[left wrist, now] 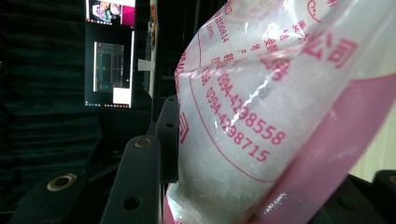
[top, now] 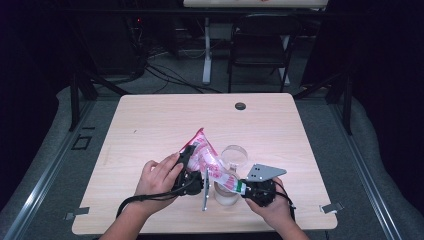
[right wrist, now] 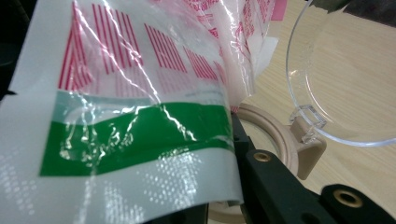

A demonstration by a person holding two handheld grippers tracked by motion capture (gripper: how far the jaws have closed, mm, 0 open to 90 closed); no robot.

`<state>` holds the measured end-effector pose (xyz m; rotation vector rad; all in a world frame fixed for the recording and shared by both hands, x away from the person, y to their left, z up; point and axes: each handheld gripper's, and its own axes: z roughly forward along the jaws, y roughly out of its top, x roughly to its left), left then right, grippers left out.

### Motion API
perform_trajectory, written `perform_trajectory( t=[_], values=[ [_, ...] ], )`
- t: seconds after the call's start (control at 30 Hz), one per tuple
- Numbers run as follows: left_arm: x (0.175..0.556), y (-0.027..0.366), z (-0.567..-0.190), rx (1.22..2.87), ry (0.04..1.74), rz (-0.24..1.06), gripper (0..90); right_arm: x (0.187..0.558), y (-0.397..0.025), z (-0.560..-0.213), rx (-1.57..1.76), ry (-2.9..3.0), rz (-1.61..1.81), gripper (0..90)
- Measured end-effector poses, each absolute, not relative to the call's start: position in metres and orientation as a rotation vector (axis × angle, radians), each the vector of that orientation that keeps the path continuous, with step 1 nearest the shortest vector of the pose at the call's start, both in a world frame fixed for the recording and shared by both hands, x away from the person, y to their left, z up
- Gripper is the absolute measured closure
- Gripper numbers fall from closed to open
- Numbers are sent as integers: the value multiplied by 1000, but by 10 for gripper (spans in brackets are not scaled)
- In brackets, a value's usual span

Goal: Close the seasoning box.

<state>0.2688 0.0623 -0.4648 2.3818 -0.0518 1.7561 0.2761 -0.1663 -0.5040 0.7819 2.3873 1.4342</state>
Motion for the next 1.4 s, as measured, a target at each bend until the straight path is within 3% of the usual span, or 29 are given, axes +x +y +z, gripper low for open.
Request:
perform_trajectory(
  t=[1.4],
  values=[
    [267, 59, -462, 2383, -77, 1764, 655, 277, -167, -505, 792, 2382, 1427, 900]
  ],
)
